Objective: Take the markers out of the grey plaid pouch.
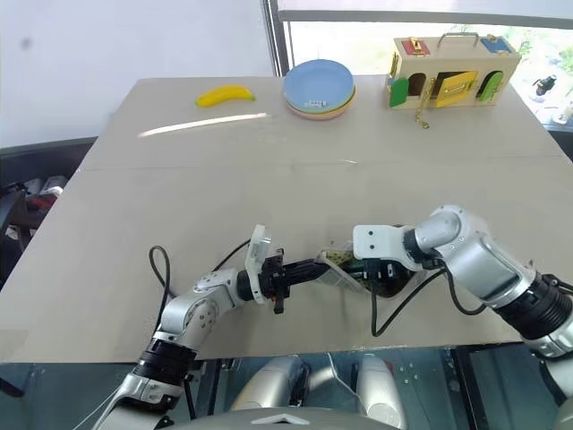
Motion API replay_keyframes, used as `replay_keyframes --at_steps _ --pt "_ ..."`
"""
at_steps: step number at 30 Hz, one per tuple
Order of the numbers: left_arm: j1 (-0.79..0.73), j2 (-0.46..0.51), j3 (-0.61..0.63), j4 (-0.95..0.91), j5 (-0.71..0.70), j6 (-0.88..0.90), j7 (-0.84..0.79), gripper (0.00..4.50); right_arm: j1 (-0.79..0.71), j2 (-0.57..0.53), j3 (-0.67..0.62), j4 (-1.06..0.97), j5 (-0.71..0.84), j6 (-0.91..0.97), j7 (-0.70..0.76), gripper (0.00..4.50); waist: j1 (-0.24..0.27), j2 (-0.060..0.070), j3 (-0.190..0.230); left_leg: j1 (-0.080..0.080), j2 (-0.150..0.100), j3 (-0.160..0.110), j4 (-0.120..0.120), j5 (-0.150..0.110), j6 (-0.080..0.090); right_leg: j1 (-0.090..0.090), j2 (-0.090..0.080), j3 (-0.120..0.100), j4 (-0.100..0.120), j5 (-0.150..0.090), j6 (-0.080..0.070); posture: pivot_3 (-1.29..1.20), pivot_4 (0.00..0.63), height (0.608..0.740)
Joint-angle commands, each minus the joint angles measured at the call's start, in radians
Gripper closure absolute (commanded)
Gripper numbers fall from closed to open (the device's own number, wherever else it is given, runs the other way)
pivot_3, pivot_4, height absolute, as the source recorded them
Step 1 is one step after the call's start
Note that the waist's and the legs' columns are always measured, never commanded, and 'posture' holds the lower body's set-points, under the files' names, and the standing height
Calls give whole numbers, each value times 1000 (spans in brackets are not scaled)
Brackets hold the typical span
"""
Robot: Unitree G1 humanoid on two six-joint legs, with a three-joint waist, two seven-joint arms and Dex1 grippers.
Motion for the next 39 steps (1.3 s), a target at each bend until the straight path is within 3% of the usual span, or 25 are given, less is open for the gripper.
replay_keyframes --at_steps 1,2,6,16,39 --pt "22 14 -2 -4 16 9 -6 4500 -12 -15 -86 -1 -13 1 -26 1610 0 0 0 0 0 0 0 0 0 0 0 0 0 0 0 0 150 740" --pt "22 17 -4 -1 23 5 -4 4500 -12 -15 -89 -5 -12 1 -25 1607 0 0 0 0 0 0 0 0 0 0 0 0 0 0 0 0 150 740" --pt "31 23 -5 2 34 -3 0 4500 1 -22 -98 -19 -12 11 -24 15 0 0 0 -1 0 0 0 0 0 -1 0 0 0 0 0 0 150 740" --pt "40 30 -7 -3 37 0 -2 4500 44 -96 -114 -41 2 30 16 15 1 0 0 -1 0 0 -1 0 0 -1 0 0 -1 0 0 0 150 740" --pt "35 24 6 -6 29 17 12 4500 53 -153 -33 36 -106 35 87 15 3 -1 -2 0 0 -1 -1 0 0 1 0 -1 -2 0 0 0 150 740"
